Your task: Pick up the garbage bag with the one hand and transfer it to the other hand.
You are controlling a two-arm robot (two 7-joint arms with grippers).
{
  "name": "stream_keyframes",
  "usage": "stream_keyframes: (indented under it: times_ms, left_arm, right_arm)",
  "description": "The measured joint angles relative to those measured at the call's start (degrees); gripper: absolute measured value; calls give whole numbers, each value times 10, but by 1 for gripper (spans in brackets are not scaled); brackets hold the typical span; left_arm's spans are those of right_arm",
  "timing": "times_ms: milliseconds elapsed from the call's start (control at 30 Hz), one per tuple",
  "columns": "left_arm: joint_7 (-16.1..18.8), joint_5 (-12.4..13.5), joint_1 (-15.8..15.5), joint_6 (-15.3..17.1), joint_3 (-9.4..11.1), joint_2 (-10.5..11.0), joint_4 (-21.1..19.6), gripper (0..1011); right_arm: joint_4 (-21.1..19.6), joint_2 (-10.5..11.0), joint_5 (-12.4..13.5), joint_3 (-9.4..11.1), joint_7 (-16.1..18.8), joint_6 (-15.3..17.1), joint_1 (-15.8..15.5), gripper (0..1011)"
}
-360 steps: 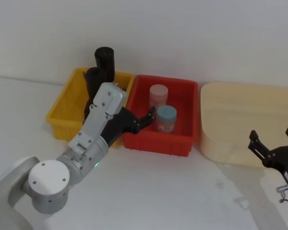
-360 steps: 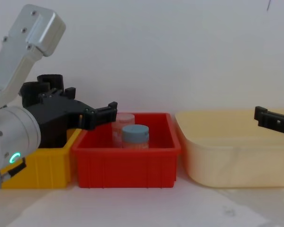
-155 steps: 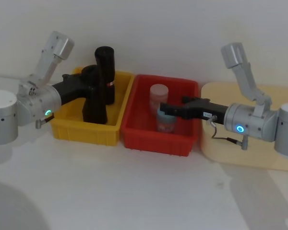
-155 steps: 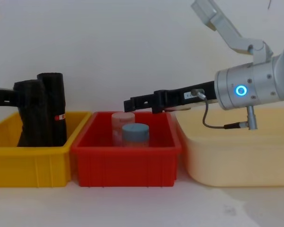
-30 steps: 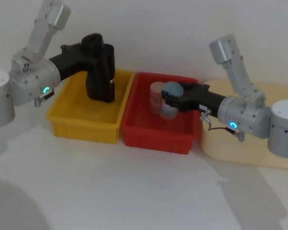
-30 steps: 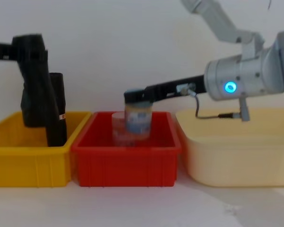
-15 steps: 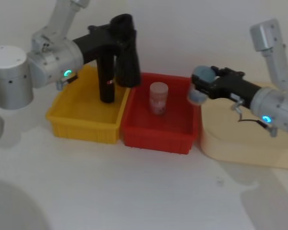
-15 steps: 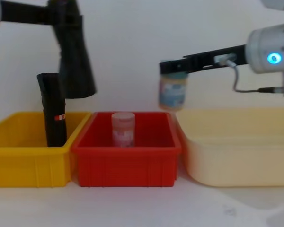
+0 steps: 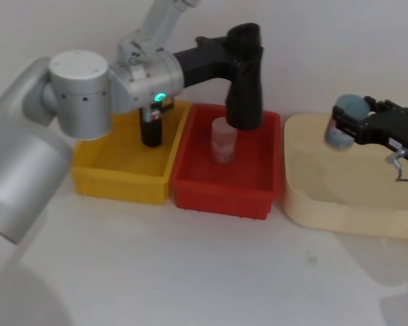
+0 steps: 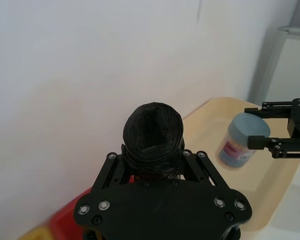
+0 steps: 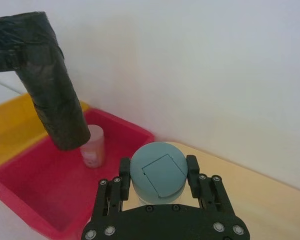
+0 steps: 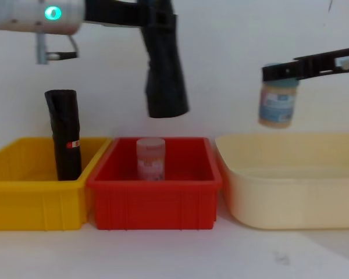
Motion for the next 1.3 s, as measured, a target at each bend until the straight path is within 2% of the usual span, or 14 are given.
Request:
stream_keyframes:
  times_ms: [267,567,600,633,800,833,1000,1300]
  left_arm:
    - [-10,7,-45,-15,35,-45,74,365]
    - [-9,19,-79,-31,60,-82,137,365]
    - [-9,19,-81,-32,61,-84,141,365]
    - [-9,20,-82,-33,63,-86,144,365]
    - [-8,23,-91,-37,69,-94,159,365]
    - [-8,24,-93,-38,70,-97,163,365]
    - [-7,26,-99,-41,75,-103,174,365]
    - [-6,28,-105,-44,78,-109,185,365]
  right_arm:
    - [4,9,-1,12,-5,7,-6,648]
    - [28,10,-8,14,-2,6,1,668]
    - [29,10,-8,14,-2,5,2,680]
    - [31,10,-8,14,-2,5,2,737]
    - [37,11,-10,15,0,4,4,824]
    - [39,11,-11,15,0,4,4,884]
    - [43,11,-12,15,1,3,6,1002]
    - [47,11,-13,16,2,3,7,1000]
